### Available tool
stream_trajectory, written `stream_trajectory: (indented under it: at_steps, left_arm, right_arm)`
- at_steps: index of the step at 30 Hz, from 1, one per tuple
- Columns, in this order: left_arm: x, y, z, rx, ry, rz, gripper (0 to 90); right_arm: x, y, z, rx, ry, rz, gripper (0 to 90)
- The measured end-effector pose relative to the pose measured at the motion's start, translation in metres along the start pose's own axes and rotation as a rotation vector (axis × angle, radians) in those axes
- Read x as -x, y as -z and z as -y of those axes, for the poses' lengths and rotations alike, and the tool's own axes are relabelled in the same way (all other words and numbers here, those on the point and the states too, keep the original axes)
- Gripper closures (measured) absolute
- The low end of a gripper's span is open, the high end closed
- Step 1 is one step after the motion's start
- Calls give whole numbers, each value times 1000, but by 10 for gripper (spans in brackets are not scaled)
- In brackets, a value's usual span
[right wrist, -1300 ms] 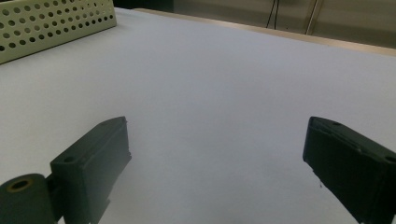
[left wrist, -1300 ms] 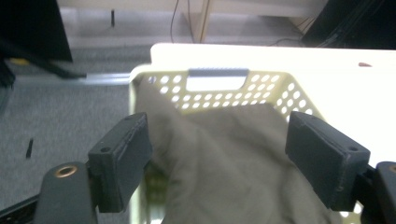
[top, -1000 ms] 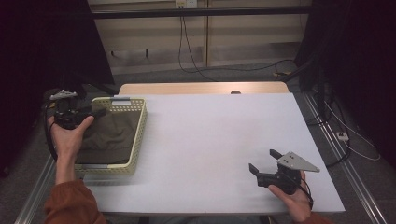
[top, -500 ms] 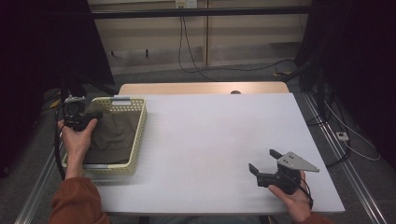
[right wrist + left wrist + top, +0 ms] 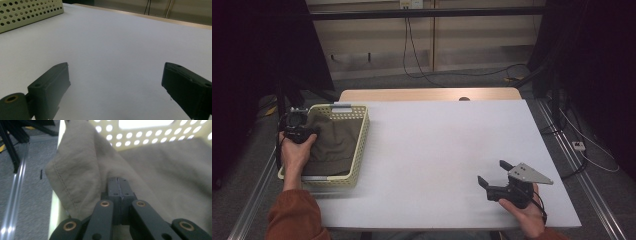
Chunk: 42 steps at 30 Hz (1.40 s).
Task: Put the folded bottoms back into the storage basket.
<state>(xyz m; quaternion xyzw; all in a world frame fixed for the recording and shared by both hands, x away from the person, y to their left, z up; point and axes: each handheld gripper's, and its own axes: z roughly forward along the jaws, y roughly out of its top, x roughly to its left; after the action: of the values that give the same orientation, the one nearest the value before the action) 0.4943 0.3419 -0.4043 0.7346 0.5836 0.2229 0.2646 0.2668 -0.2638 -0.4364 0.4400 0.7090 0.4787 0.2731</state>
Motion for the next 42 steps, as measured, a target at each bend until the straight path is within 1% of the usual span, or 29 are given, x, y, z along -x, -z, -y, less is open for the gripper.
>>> stream_trajectory:
  at_steps: [1, 2, 3, 4, 5, 7, 8, 9, 10, 12, 13, 14, 16, 18, 19, 20, 22, 23, 24, 27, 28, 30, 31, 33, 34, 36, 42]
  left_arm:
    - [0, -1, 0, -23, -18, -6, 900]
    - [1, -2, 0, -22, -10, -6, 900]
    - [1, -3, 0, -27, -14, -13, 900]
    - [2, -4, 1, -33, -13, -31, 900]
    - [3, -5, 0, -39, -25, -37, 900]
    - [4, -5, 0, -42, -31, -43, 900]
    - [4, -6, 0, -47, -27, -42, 900]
    - [4, -7, 0, -54, -23, -47, 900]
    - [3, -7, 0, -72, -34, -46, 900]
    - [4, -9, 0, -69, -10, -55, 900]
    - [4, -10, 0, -77, -11, -57, 900]
    - [4, -11, 0, -77, -2, -62, 900]
    - [2, -11, 0, -88, 4, -56, 900]
    - [3, -12, 1, -86, 10, -65, 900]
    - [3, -13, 0, -99, -1, -58, 900]
    - [4, -15, 1, -93, 0, -61, 900]
    - [4, -17, 2, -115, -24, -70, 900]
    - [5, -19, 3, -121, -26, -71, 900]
    - [5, -20, 3, -136, -40, -69, 900]
    - [5, -23, 4, -143, -28, -65, 900]
    - [4, -24, 4, -155, -30, -58, 900]
    - [5, -26, 5, -161, -29, -57, 900]
    - [5, -26, 6, -165, -40, -62, 900]
    - [6, -27, 6, -171, -34, -56, 900]
    - [6, -27, 6, -174, -42, -54, 900]
    - [6, -28, 7, -183, -36, -39, 900]
    - [5, -27, 6, -189, -31, -20, 900]
  right_arm:
    - [0, 0, 0, 0, 0, 0, 79]
    - [0, 0, 0, 0, 0, -1, 79]
    - [0, 0, 0, 0, -1, -1, 79]
    - [0, 0, 0, 0, 0, -1, 79]
    - [0, 0, 0, 0, 0, -1, 79]
    - [0, 0, 0, -2, 0, -2, 80]
    - [0, 0, 0, -2, -1, -4, 80]
    - [0, 0, 0, -2, -2, -6, 81]
    - [0, 0, 0, -2, -2, -5, 84]
    - [0, 0, 0, -3, -1, -6, 85]
    - [0, 0, 0, -3, 1, -6, 86]
    - [0, 0, 0, -3, 0, -6, 86]
    - [0, 0, 0, -4, 1, -5, 85]
    - [0, 0, 0, -4, 1, -5, 85]
    - [0, 0, 0, -4, 2, -4, 85]
    - [0, 0, 0, -4, 2, -4, 85]
    - [0, 0, 0, -4, 2, -4, 85]
    - [0, 0, 0, -4, 2, -4, 85]
    - [0, 0, 0, -4, 2, -4, 85]
    - [0, 0, 1, -6, 3, -4, 85]
    - [0, 0, 1, -5, 3, -3, 85]
    - [0, 0, 1, -6, 2, -3, 85]
    - [0, 0, 1, -7, 2, -3, 85]
    - [0, 0, 0, -6, 3, -3, 85]
    - [0, 0, 0, -6, 2, -3, 85]
    - [0, 0, 0, -5, 2, -3, 85]
    - [0, 0, 0, -5, 2, -4, 85]
